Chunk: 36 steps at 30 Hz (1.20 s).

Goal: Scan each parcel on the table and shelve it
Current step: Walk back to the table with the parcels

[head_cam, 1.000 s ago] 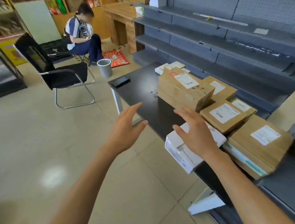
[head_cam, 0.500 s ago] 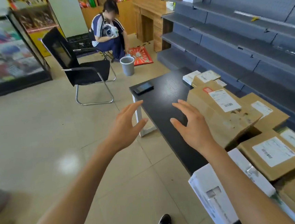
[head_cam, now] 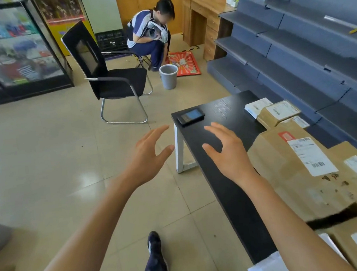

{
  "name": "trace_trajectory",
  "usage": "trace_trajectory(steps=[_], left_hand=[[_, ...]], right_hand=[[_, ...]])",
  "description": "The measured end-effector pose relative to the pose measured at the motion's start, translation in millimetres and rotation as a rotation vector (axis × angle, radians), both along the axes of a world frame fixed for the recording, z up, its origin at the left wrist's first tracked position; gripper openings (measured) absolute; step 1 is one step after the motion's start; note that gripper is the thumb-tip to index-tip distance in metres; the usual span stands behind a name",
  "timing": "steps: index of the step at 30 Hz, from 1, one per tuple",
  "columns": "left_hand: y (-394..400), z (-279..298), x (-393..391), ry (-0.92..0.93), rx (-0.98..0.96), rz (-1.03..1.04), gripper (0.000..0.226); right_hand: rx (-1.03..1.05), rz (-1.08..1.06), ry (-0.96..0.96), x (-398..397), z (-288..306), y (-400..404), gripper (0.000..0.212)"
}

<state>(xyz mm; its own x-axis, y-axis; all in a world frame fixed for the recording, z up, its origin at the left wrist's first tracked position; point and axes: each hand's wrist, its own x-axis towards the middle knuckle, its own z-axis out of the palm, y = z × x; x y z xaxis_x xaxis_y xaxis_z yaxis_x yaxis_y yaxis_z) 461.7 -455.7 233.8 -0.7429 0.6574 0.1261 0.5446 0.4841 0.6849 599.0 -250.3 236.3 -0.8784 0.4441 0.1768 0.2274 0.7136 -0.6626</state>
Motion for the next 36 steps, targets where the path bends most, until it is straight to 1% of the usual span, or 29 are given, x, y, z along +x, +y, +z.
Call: trace_trajectory(steps=[2,7,12,16,23,28,31,36], left_hand=[[2.5,-4.0,-23.1,0.005,0.004,-0.004,0.055],[11.5,-12.8,-109.5,0.010,0.002,-0.036,0.055],[34.8,-18.4,-177.1,0.021,-0.013,-0.107,0.054],[60.1,-26.5,-216.9,0.020,-0.035,-0.179,0.054],[127.9,-47.1,-259.3,0.001,-0.069,-0.323,0.052],[184.2,-57.5,-291.5,-0.017,-0.093,-0.374,0.052],[212.5,-66.3,-307.9,-0.059,-0.148,-0.408,0.051],[248.2,-79.4,-329.9,-0.104,-0.188,-0.428,0.051]], right_hand=[[0.012,-0.001,-0.003,-22.1,-2.0,2.6,0.049],[-0.008,-0.016,-0.027,-102.9,-5.8,3.6,0.050],[-0.046,-0.092,-0.043,-160.9,-14.5,10.4,0.049],[-0.072,-0.167,-0.071,-183.2,-26.0,24.7,0.048],[-0.129,-0.313,-0.119,-209.7,-50.2,70.7,0.048],[-0.143,-0.352,-0.161,-229.5,-70.2,121.2,0.048],[-0.167,-0.401,-0.180,-240.7,-82.1,149.8,0.048],[-0.214,-0.436,-0.211,-262.8,-104.1,172.9,0.048]])
